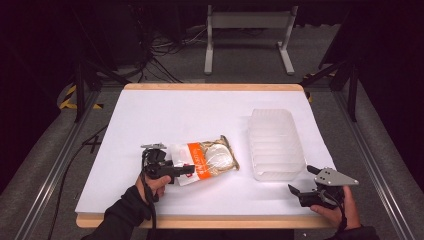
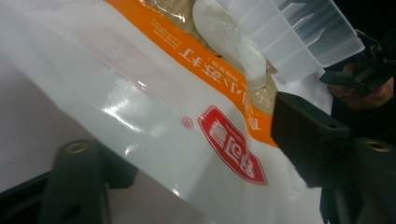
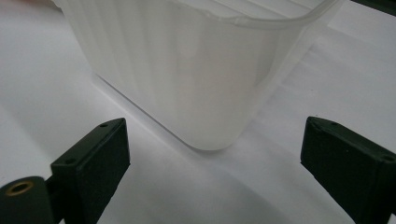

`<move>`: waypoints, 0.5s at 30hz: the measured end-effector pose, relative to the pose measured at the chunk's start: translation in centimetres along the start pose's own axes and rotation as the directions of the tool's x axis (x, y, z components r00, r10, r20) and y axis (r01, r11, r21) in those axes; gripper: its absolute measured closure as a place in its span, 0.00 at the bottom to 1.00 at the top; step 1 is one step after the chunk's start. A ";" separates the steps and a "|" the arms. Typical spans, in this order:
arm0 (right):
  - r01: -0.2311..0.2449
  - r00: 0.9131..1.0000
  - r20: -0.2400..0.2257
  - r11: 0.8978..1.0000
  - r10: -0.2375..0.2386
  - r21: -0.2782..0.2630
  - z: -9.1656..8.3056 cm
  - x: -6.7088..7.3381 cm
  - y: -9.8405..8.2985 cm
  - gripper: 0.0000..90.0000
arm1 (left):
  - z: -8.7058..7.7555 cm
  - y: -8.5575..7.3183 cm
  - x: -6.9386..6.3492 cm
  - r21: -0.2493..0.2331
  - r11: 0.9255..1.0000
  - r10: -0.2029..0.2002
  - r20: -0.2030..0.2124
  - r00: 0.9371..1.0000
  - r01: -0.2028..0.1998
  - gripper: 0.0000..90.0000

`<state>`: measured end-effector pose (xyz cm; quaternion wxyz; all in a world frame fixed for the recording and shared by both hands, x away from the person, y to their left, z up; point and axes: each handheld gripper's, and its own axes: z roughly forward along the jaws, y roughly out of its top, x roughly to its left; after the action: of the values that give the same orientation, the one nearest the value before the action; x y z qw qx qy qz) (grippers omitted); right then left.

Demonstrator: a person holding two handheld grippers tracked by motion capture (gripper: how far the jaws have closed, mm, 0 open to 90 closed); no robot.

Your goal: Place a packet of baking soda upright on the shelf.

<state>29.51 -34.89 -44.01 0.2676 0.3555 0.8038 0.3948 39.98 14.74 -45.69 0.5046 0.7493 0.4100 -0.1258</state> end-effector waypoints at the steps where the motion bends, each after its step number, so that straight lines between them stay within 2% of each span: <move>1: 0.000 1.000 0.000 1.000 0.000 0.000 0.0 0.0 0.0 0.10 | 0.2 0.2 -0.1 0.000 1.000 0.010 0.001 1.000 -0.010 0.47; 5: -0.002 1.000 -0.004 1.000 0.002 0.002 0.0 0.0 0.0 0.10 | 0.5 1.1 -0.4 -0.001 0.998 0.063 -0.004 0.998 -0.063 0.75; 8: -0.001 1.000 -0.004 1.000 0.001 0.005 0.0 0.0 0.0 0.10 | 0.3 1.8 -0.8 -0.010 0.992 0.124 -0.016 0.992 -0.124 0.90; 9: -0.002 1.000 -0.005 1.000 0.002 0.003 0.1 0.0 -0.1 0.10 | 0.2 2.1 -1.0 -0.015 0.989 0.149 -0.026 0.989 -0.149 0.95; 11: 0.000 1.000 -0.007 1.000 0.000 0.005 0.1 0.1 0.0 0.10 | 0.1 2.6 -1.5 -0.013 0.982 0.190 -0.029 0.981 -0.190 0.99; 13: -0.001 1.000 -0.009 1.000 0.001 0.003 0.1 0.1 -0.1 0.10 | -0.1 3.2 -2.1 0.002 0.970 0.241 -0.044 0.969 -0.241 0.99; 15: 0.000 1.000 -0.009 1.000 0.000 0.006 0.1 0.0 -0.1 0.10 | -0.3 3.7 -2.6 0.011 0.958 0.287 -0.039 0.957 -0.287 1.00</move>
<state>29.51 -34.84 -44.11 0.2631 0.3546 0.8063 0.3937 41.01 13.16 -41.62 0.5070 0.8047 0.3068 -0.0371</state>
